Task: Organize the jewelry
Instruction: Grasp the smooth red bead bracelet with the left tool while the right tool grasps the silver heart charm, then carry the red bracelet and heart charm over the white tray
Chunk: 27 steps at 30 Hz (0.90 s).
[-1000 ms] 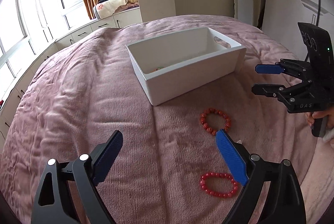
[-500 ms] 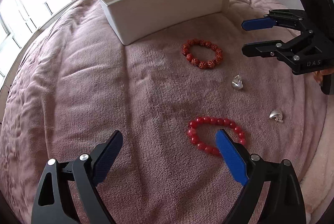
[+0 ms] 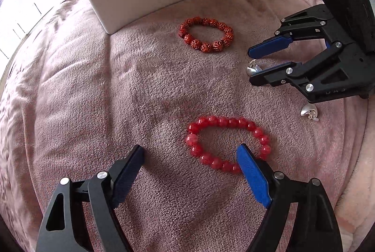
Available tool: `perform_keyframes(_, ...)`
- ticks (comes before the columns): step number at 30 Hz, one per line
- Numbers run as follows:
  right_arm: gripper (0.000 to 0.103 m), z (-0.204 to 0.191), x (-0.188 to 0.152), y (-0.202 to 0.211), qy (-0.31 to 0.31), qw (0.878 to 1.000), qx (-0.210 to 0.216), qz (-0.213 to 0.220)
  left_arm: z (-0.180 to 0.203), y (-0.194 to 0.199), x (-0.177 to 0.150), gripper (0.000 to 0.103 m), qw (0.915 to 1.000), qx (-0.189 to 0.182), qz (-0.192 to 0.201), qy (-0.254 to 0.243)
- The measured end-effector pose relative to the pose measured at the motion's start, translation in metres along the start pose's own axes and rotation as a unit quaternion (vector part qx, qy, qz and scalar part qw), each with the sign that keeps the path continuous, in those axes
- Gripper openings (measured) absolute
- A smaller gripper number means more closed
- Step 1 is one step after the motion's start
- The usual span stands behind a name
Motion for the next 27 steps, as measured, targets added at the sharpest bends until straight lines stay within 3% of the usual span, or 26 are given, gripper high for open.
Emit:
perform_keyframes(2,0.026,0.004,0.000,0.002,-0.014,1.000,0.006,0.001,-0.007,0.001,-0.002,0.073,0.9999,-0.001,-0.002,0.011)
perform_keyframes(12,0.026,0.007,0.002,0.004,-0.016,1.000,-0.001,0.004,-0.034,0.005,-0.002,0.042,0.9993,0.000,0.001,0.037)
perform_keyframes(15,0.026,0.009,0.004,0.006,-0.020,1.000,-0.002,0.009,-0.041,0.007,0.001,0.018,0.9988,-0.003,0.002,0.048)
perform_keyframes(22,0.026,0.016,0.009,0.020,-0.032,0.999,-0.007,0.030,-0.043,0.011,0.008,0.015,0.9981,-0.014,0.004,0.060)
perform_keyframes(27,0.026,0.019,0.015,0.032,-0.039,0.998,-0.010,0.047,-0.046,0.029,0.026,0.015,0.9974,-0.010,0.041,0.059)
Point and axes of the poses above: each gripper's, at about its wrist camera, not at the fingertips, and y roughly against the way its jaws point, z to its right, x to its top, the point moved 10 cm from there along -y, roughly the way its jaws point, and after that the axes turned 4 degrees about x, right-handed, at the moved point
